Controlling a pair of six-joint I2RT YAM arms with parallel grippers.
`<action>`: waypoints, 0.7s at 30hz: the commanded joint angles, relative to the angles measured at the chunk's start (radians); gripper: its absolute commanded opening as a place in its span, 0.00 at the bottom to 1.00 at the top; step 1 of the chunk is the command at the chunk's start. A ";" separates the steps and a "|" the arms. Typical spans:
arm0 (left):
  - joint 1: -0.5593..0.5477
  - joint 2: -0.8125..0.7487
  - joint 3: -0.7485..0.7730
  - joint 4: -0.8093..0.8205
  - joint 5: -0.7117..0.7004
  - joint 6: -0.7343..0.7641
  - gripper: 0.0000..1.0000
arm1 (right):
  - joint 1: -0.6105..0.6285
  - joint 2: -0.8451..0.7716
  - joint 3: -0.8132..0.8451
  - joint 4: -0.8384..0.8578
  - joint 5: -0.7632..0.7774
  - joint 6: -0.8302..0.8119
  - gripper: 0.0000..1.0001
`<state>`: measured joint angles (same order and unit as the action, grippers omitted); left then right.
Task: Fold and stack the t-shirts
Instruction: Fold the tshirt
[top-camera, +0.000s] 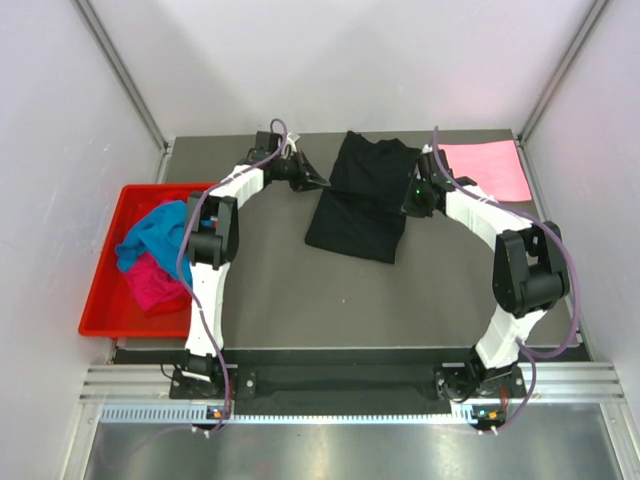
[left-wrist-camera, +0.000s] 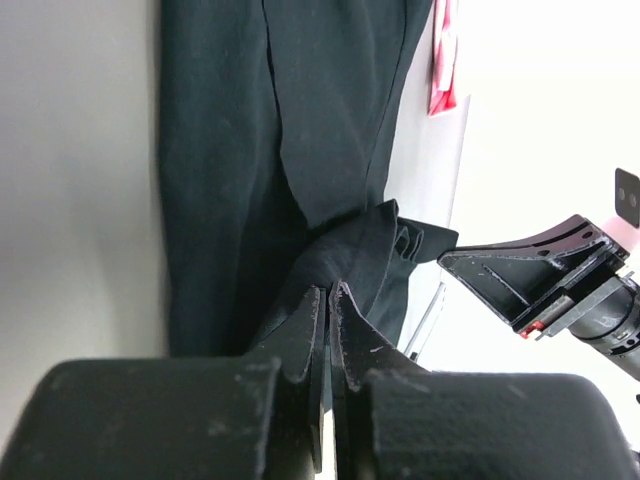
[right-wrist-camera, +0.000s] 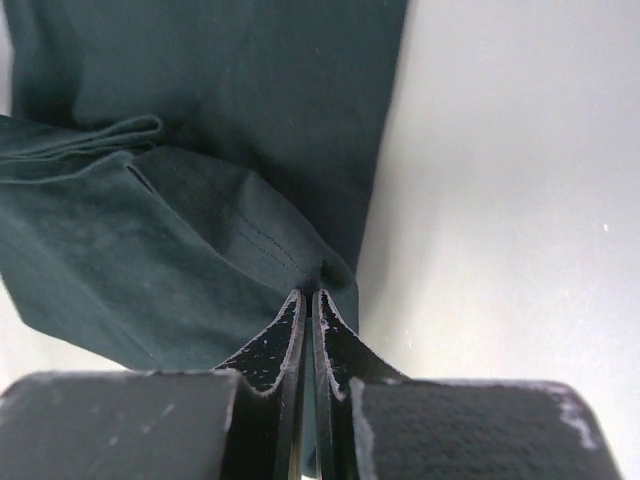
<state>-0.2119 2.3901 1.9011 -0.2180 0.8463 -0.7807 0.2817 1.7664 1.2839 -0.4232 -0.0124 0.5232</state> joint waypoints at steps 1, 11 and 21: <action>0.012 0.033 0.052 0.089 0.016 -0.020 0.00 | -0.021 0.025 0.061 0.044 -0.031 -0.023 0.00; 0.035 0.107 0.095 0.173 0.069 -0.057 0.23 | -0.045 0.151 0.118 0.061 -0.075 -0.005 0.20; 0.121 -0.116 0.032 -0.225 -0.127 0.278 0.40 | -0.067 -0.053 0.031 -0.031 -0.147 -0.023 0.58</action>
<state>-0.1066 2.4546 1.9453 -0.2813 0.8196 -0.6762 0.2192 1.8454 1.3407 -0.4244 -0.0860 0.5220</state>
